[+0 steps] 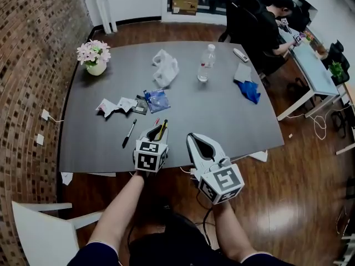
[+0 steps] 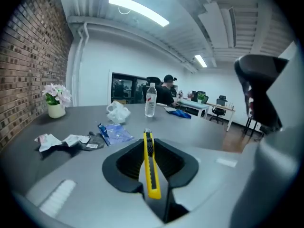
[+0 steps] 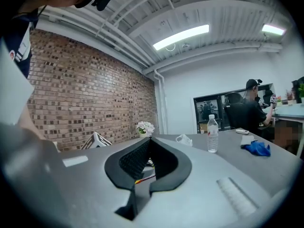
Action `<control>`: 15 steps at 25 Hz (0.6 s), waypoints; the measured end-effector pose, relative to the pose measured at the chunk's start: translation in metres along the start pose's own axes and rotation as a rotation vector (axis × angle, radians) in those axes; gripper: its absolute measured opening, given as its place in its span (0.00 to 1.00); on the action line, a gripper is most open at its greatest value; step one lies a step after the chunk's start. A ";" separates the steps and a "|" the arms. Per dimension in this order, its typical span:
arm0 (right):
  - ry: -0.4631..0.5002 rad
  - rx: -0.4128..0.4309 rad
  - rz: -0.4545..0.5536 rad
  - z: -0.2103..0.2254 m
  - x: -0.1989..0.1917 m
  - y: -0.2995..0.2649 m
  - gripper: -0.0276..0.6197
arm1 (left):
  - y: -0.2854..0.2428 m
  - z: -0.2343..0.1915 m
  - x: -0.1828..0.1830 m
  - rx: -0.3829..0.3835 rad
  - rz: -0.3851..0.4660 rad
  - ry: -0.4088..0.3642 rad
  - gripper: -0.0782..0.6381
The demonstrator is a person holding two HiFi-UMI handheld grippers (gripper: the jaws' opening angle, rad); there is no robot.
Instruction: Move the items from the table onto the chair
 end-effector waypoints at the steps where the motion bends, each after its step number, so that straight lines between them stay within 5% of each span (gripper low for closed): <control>1: -0.004 -0.013 -0.003 0.004 -0.003 0.002 0.05 | -0.011 0.004 -0.004 -0.007 -0.023 -0.002 0.22; 15: -0.023 -0.135 -0.041 0.038 -0.013 0.019 0.05 | -0.082 0.034 -0.020 -0.038 -0.146 -0.064 0.22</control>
Point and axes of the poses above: the fingertips, and each gripper's own axes: y backward along the fingers, z to its right, x out of its top, the point moved 10 cm from there along y, backward along the fingers, and after that the axes turned 12 degrees about x, right-handed, at the moved point
